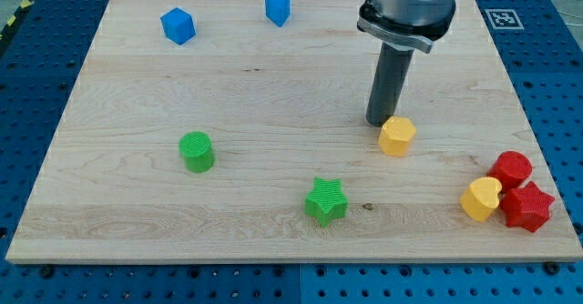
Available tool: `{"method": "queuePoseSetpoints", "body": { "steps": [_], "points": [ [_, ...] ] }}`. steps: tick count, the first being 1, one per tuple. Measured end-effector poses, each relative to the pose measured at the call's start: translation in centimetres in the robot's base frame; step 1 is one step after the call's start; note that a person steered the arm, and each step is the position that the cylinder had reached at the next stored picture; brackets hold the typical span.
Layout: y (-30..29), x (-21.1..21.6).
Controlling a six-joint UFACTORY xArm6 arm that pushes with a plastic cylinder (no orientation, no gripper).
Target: Move the yellow hexagon above to the yellow heart
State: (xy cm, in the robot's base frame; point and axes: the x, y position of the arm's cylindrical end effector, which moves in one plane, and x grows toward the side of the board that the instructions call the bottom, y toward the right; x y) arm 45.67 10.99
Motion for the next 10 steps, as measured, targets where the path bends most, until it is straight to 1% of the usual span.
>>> {"method": "queuePoseSetpoints", "body": {
  "steps": [1,3,4,9,10],
  "points": [
    [0.8,1.2],
    [-1.8,1.2],
    [-0.8,2.8],
    [2.1,4.3],
    [2.7,5.1]
  ]
}}
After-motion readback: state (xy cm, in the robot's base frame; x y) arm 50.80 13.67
